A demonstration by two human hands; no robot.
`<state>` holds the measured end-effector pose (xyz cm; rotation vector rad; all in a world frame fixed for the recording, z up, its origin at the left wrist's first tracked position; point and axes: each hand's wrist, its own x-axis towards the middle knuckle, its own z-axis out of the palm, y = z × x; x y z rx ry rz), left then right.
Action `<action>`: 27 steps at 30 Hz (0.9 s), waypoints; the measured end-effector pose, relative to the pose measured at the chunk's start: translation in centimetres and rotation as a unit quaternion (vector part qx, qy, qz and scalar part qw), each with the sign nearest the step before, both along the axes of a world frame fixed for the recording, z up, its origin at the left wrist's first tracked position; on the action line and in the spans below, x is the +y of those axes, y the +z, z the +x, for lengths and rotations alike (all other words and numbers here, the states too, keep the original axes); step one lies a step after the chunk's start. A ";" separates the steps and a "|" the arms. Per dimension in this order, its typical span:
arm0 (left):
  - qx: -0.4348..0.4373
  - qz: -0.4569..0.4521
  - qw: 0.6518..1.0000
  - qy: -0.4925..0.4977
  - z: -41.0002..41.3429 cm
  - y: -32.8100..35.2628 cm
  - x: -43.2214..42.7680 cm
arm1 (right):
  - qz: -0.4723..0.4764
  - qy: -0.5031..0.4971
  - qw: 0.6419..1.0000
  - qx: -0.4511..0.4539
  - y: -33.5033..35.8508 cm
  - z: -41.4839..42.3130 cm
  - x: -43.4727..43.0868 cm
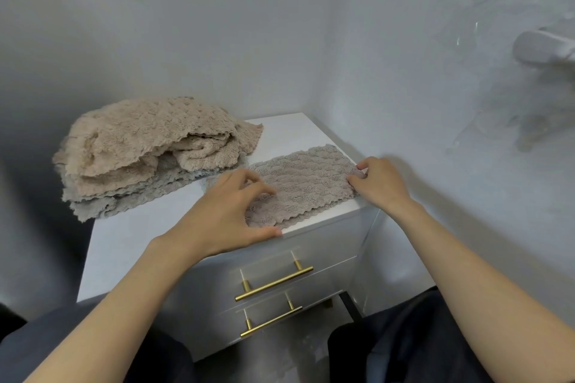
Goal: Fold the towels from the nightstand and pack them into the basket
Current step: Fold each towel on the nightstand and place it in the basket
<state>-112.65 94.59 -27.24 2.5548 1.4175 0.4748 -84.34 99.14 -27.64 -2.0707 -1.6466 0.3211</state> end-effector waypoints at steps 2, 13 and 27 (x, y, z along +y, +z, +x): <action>-0.007 0.040 0.999 -0.006 -0.3 0.2 -0.1 | 0.008 -0.011 1.000 0.018 0.0 -0.1 0.1; -0.023 0.151 0.986 -0.064 -0.4 1.0 -0.9 | 0.007 -0.039 0.997 0.071 0.4 0.0 0.4; 0.005 0.028 0.995 -0.093 0.2 0.1 -0.8 | 0.026 -0.044 0.998 0.025 0.4 0.1 0.3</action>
